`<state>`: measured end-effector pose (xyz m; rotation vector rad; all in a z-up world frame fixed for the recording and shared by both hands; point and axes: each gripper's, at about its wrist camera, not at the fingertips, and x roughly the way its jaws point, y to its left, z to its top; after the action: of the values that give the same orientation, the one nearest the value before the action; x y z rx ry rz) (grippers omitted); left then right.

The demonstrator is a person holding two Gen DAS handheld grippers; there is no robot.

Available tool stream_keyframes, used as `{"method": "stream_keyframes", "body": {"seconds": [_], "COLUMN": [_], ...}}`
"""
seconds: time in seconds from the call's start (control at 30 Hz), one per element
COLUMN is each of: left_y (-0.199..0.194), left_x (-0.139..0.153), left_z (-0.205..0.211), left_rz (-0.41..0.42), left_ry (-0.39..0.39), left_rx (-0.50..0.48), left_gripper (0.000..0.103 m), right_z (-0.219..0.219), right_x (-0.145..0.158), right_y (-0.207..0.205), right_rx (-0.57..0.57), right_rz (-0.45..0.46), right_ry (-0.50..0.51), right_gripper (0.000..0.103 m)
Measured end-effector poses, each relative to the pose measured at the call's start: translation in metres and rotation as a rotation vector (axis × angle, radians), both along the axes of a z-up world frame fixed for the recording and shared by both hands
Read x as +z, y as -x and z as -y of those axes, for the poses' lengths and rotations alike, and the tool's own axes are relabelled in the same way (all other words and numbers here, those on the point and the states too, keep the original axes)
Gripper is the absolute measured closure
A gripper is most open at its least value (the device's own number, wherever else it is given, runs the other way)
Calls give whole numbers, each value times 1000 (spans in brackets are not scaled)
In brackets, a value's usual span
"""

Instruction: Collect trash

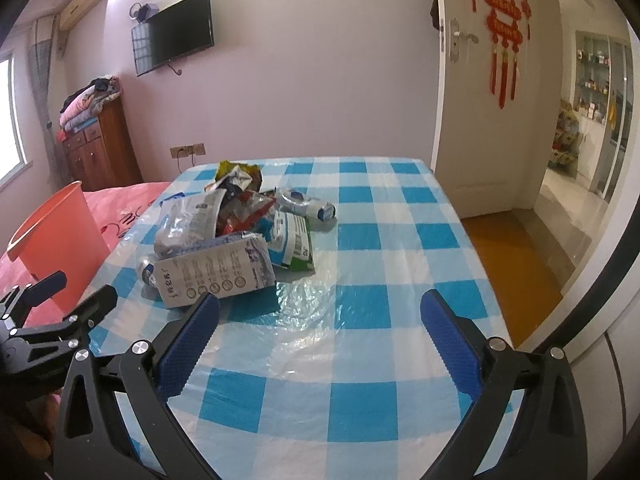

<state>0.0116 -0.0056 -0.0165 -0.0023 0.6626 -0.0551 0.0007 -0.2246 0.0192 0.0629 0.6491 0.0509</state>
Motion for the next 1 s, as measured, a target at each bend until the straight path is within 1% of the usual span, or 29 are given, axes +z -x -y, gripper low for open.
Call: {"method": "stream_keyframes", "body": {"seconds": [0.1, 0.13, 0.2, 0.33, 0.47, 0.57, 0.7, 0.8, 0.87, 0.9, 1.0], "left_y": [-6, -8, -10, -17, -27, -36, -45, -48, -52, -53, -59], "left_x": [-9, -12, -16, -24, -30, -36, -45, -52, -57, -59, -63], "left_z": [4, 4, 7, 18, 29, 41, 64, 79, 89, 92, 99], "left_rz": [-8, -16, -1, 38, 37, 55, 112, 152, 169, 175, 182], "left_ry": [-28, -25, -43, -146, -216, -321, -513, -629, -685, -700, -723], "left_rx": [-31, -48, -94, -190, -293, -336, -371, -407, -424, -430, -440], "left_gripper": [4, 4, 4, 4, 4, 4, 4, 4, 4, 4, 4], "right_z": [6, 8, 13, 23, 35, 43, 50, 51, 50, 49, 48], "right_x": [-8, -11, -18, -30, -37, -41, -46, -49, -50, -51, -50], "right_y": [-8, -10, -15, -25, -34, -41, -53, -63, -71, -75, -90], "right_rx": [2, 3, 4, 5, 5, 9, 21, 35, 49, 56, 79], "right_rz": [-40, -51, -77, -121, -149, -168, -193, -211, -221, -224, -235], "right_ry": [-32, -41, -57, -99, -142, -170, -206, -232, -241, -245, -283], "right_gripper": [4, 4, 4, 4, 4, 4, 4, 4, 4, 4, 4]}}
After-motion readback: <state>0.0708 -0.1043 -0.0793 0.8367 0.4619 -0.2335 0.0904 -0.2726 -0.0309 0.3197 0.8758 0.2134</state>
